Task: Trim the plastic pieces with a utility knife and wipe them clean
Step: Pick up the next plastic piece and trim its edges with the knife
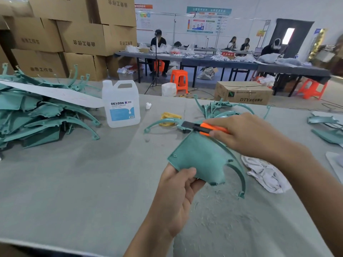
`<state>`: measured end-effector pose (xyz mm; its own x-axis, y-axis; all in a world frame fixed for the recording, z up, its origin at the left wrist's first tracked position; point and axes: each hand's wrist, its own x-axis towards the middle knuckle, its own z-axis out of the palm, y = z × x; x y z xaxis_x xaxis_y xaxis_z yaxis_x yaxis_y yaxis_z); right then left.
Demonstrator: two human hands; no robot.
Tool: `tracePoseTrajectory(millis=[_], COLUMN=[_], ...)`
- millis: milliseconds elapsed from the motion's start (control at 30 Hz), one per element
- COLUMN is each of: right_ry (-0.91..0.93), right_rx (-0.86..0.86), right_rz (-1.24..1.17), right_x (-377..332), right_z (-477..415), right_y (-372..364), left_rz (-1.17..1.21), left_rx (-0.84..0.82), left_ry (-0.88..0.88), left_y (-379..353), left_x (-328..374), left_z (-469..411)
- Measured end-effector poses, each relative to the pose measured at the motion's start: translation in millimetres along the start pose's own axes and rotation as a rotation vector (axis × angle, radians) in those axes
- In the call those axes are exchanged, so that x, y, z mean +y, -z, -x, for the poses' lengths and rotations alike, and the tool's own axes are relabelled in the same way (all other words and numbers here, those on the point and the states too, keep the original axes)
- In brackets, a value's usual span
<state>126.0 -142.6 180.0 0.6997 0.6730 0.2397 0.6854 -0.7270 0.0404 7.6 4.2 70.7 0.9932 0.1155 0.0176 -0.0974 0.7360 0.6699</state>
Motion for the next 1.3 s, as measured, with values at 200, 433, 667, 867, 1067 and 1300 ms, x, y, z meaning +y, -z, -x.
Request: tracePoseTrajectory(millis=[200, 433, 667, 867, 1067, 1300], right_ry=[-0.126, 0.099, 0.183, 0.113, 0.010, 0.184], right_rx=[-0.117, -0.086, -0.182, -0.090, 0.009, -0.053], right_rz=[0.178, -0.064, -0.093, 0.003, 0.114, -0.081], right_x=[31, -19, -31, 0, 25, -8], right_z=[-6, 15, 16, -6, -10, 10], right_y=[-8, 9, 8, 7, 15, -7], left_rz=[0.019, 0.081, 0.088, 0.075, 0.052, 0.092], left_rx=[0.036, 0.068, 0.061, 0.019, 0.011, -0.013], left_ry=[-0.008, 0.021, 0.013, -0.009, -0.025, -0.021], left_y=[2, 1, 4, 7, 10, 10], left_x=[-2, -13, -9, -9, -9, -10], left_z=[-1, -7, -12, -9, -8, -3])
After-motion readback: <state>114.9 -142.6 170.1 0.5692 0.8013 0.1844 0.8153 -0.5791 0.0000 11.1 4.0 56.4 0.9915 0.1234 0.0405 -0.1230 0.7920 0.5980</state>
